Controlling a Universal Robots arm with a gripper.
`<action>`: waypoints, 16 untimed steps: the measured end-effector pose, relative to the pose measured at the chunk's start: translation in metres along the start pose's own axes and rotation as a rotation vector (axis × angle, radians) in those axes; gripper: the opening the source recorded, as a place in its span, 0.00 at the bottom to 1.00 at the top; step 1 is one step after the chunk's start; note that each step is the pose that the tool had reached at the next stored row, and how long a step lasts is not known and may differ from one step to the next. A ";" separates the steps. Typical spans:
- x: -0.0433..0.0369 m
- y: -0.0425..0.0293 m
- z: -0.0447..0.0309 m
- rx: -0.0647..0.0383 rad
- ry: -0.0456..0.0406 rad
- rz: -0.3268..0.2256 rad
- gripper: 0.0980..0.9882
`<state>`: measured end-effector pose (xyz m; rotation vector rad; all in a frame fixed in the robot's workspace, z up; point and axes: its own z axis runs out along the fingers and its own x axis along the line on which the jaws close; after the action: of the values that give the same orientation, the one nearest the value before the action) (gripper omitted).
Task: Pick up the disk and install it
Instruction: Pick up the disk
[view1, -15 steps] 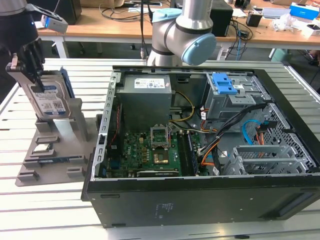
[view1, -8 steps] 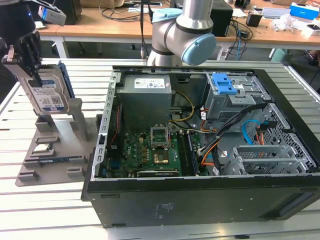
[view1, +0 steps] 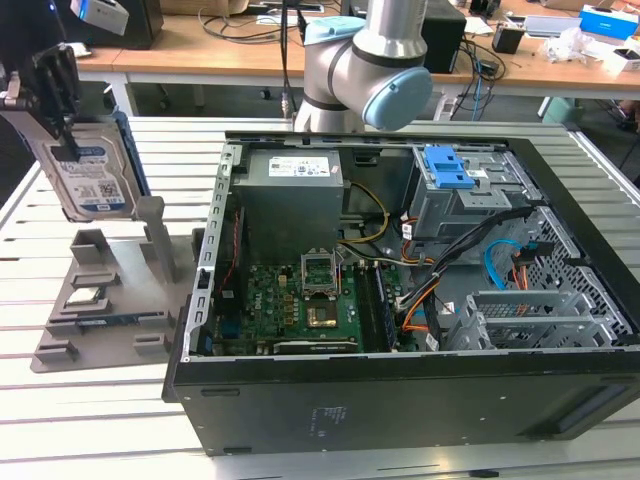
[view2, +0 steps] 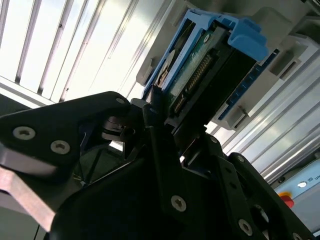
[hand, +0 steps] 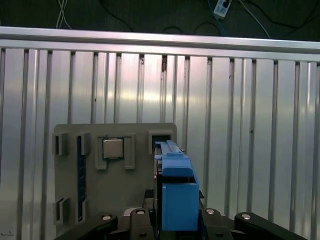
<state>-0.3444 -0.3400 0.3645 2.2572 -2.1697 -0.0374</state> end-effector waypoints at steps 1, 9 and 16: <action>-0.0001 0.0000 -0.0017 0.000 0.0000 0.000 0.30; -0.0012 0.0000 -0.0185 0.000 0.0002 0.000 0.30; -0.0059 -0.0001 -0.0308 -0.001 0.0002 0.000 0.30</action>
<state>-0.3438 -0.3344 0.3953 2.2568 -2.1693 -0.0377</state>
